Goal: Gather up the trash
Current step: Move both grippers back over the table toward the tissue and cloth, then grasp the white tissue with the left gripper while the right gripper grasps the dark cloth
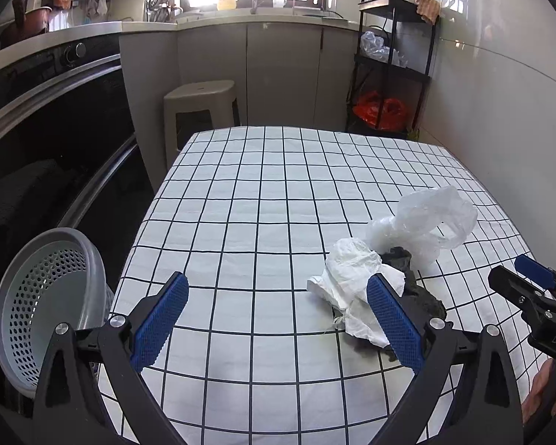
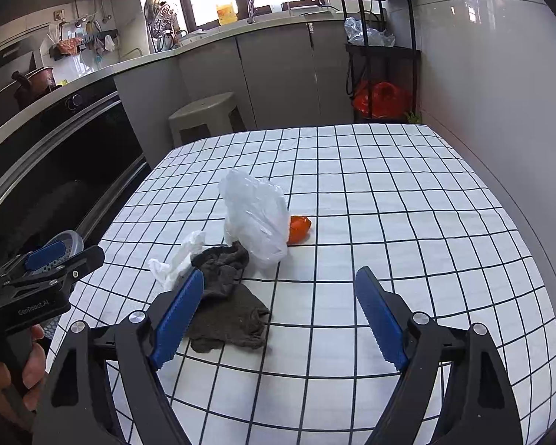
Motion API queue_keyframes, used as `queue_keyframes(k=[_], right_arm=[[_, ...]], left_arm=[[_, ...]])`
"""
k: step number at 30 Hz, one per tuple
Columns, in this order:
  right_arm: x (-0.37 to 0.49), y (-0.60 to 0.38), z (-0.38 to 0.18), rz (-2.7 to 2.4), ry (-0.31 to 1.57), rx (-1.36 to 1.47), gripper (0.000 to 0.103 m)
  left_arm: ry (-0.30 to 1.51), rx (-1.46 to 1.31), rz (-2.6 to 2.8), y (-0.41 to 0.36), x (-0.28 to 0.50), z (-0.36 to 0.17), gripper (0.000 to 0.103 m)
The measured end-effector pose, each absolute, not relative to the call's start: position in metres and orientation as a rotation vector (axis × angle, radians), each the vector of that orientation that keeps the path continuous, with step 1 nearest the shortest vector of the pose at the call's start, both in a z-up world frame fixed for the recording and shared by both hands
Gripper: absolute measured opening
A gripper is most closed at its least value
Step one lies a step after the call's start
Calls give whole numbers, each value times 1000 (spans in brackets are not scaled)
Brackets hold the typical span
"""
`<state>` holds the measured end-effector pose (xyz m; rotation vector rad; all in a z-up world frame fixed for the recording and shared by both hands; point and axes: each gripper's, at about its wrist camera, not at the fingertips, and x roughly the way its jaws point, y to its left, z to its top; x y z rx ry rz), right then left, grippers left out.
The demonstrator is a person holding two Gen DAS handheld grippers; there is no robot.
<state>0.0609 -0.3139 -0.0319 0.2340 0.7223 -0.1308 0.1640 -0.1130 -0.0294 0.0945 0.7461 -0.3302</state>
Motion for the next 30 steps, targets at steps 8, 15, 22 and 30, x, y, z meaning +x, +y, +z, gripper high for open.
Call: queue_keyframes(k=[8,15,22,30], right_arm=[[62,-324,-55,-118,789,270,80],[63,-324,-58,-100,805,278,80],[63,-329,-60,-100,809,296,80],[64,-335,-59,-103,806,315,80]], left_arm=[[767,124,-338,-121,162,-43,95],[796,135,-366,-133,161,-52,95],[802,146,-407,-152,161,-55,95],[825,165,-421,-178,175,-69,95]])
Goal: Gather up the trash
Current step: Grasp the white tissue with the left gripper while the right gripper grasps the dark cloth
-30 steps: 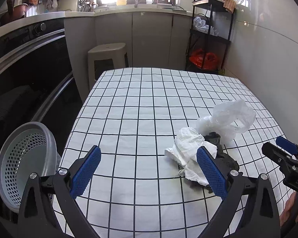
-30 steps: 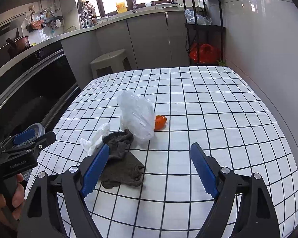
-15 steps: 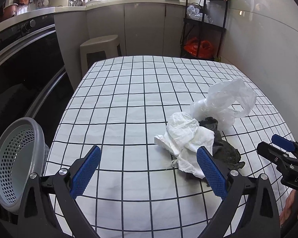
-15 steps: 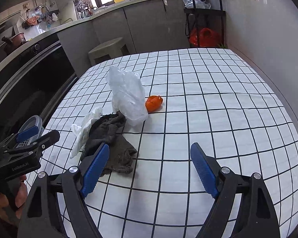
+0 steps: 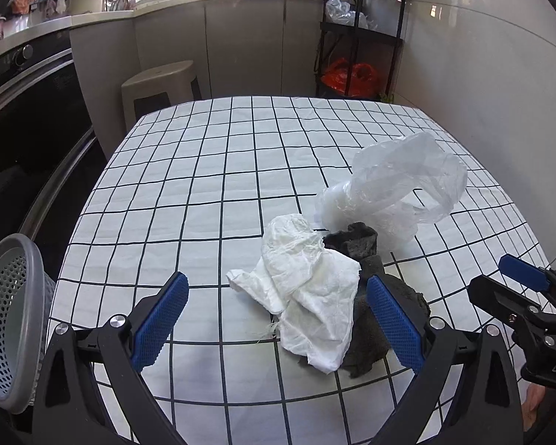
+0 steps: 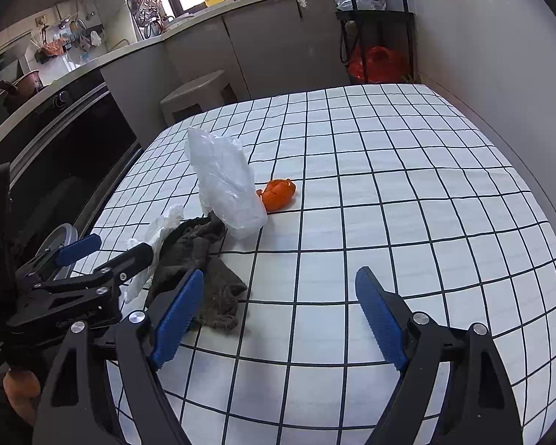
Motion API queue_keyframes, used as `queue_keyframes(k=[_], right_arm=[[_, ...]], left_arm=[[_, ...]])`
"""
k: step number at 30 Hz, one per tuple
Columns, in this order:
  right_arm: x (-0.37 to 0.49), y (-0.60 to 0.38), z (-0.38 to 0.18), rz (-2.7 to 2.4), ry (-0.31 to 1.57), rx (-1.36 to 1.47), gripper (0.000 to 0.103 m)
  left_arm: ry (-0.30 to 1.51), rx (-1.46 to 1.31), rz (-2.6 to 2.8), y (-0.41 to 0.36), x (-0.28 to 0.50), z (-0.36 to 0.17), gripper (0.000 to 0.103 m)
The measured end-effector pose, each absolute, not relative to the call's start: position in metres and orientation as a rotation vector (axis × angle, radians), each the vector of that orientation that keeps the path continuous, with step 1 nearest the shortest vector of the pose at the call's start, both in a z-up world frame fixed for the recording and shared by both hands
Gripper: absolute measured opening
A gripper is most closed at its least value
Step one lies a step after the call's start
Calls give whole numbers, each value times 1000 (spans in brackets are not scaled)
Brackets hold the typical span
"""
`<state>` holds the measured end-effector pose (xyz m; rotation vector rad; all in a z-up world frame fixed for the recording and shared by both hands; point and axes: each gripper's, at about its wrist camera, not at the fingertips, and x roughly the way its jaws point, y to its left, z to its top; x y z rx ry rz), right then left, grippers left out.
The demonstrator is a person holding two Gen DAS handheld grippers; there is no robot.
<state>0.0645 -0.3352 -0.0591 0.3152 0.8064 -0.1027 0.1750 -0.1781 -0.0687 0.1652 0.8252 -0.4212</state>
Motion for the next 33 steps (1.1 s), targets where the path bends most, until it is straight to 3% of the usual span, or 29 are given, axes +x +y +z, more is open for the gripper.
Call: queue_keyframes(k=[6,18,20,21,26,33], right_arm=[[68,-335,-62,-96,816,314,80],[73,-322,-64,-70,823,304,80],[75,-318,-64,-62,827,300,80],[76,-316,-64,-57,829,299,80],[85,-302,-65,-28,840,288,80],[100,-283,-70,-3,862,280,81]], left_arm=[[838,142,-416,-181,186,-74,92],[877,96,-421,-167,196,-78,39],[873,91,-425,-164,194,-75,20],[874,92,-425,-162,194,-74,16],[861,98,-397,-152,192,-70,9],[821,111,-358,-128,187,-60,8]])
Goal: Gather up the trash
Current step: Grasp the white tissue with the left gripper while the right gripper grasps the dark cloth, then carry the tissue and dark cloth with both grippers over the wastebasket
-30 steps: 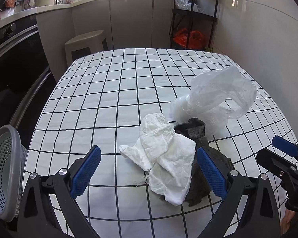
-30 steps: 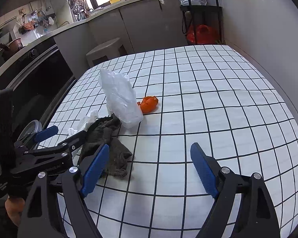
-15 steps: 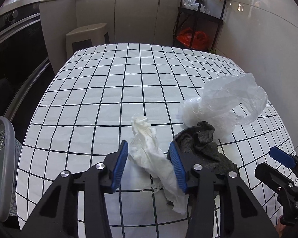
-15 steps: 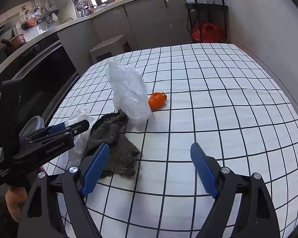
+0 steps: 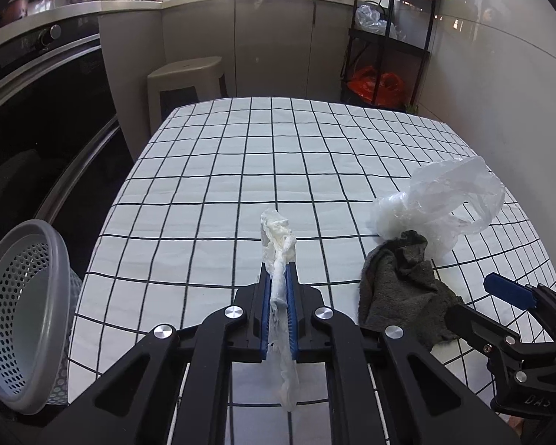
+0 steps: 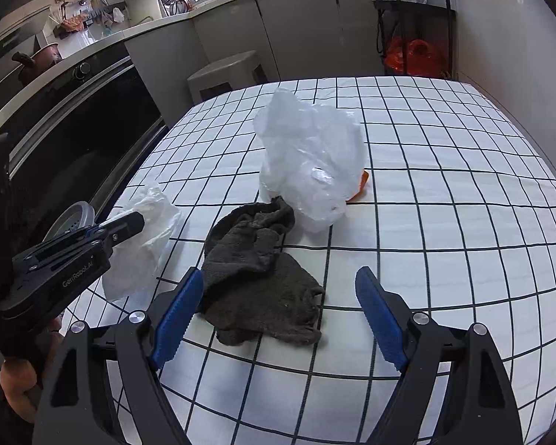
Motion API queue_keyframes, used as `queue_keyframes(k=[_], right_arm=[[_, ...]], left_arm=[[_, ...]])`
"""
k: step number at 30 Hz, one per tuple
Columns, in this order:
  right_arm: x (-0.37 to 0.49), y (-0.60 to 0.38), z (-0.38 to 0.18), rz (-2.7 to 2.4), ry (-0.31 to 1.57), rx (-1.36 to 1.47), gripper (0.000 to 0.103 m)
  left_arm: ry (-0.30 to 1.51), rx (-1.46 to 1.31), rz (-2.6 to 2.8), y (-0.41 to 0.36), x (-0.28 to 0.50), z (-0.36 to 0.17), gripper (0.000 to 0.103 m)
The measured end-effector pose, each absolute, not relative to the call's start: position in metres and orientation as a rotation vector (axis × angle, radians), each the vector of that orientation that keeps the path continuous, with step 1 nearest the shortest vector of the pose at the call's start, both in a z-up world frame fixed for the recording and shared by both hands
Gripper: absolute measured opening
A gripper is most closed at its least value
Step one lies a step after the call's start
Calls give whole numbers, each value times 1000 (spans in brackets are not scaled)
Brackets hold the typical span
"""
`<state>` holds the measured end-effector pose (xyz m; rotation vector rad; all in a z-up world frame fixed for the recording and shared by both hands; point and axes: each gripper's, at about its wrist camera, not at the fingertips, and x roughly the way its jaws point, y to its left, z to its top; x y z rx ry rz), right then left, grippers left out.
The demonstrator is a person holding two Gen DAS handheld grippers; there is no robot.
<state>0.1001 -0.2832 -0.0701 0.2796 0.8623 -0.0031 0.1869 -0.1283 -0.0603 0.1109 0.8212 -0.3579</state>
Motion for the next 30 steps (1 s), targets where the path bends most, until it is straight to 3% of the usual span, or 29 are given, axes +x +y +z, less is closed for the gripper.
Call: queue_keyframes(k=[13,22,23,25,30], right_arm=[[134,-247,-82,-39,944,232,86],[142,-236,-92,-95,948,191,84],[141,-235,-92,-95,943,184,81],[142,-230,-92,-79,952,166,58],[137,-227,-91,-42,938,164,39]], left_arm=[[802,120,-319,-101,180,-56,8],[809,130,-308,-89,179,-59,8],[811,132,-308,-89,179,-60,8],[813,129,-309,-88,178,-60,8],[813,119,-318,-87,177,-57,8]])
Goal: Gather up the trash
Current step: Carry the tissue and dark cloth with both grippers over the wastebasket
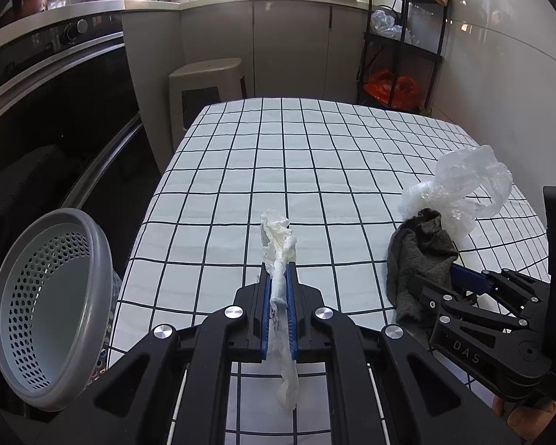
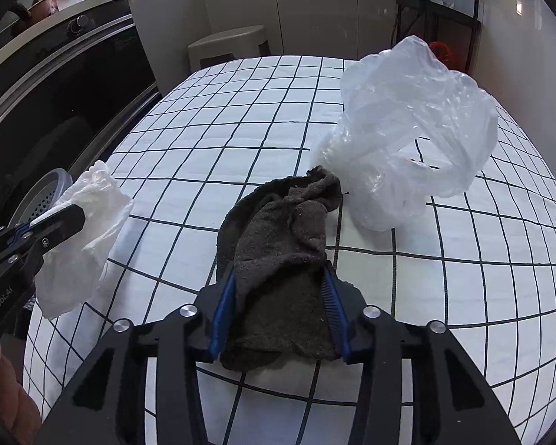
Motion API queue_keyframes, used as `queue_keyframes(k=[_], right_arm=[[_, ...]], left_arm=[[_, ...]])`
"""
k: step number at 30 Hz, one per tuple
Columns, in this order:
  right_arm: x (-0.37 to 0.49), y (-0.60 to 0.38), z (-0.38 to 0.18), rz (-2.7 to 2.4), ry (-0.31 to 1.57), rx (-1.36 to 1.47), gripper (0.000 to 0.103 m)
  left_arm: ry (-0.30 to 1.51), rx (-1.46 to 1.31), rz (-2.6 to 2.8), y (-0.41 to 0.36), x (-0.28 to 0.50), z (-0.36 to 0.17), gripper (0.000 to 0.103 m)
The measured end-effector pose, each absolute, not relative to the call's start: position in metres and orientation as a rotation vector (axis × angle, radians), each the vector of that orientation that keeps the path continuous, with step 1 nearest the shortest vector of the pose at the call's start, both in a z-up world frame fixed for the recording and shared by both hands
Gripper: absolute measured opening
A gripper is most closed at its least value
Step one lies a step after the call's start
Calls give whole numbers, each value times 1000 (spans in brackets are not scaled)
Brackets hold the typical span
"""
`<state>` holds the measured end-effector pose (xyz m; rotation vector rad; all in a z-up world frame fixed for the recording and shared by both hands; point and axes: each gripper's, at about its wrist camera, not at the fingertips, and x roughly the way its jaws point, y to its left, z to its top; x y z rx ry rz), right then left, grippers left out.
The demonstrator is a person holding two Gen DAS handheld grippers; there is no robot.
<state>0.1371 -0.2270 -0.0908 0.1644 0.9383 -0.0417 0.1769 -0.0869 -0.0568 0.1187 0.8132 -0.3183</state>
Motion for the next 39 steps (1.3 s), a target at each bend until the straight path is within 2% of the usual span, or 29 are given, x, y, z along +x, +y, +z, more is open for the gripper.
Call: queue_keyframes(k=[4,21,32,39], right_arm=[[124,-227,-81,-11,895,185,33],[90,-214,-43,43,794,164,33],[82,-146,-22,168,764,117,33],[91,-100,-15,242,752,113,33]], left_arm=[[804,116,-326,-87,173,-54,8],[724,127,-288,-62,147,-29,8],[652,36,-200,12,121,12,8],[664,39,-95,73,121,12,8]])
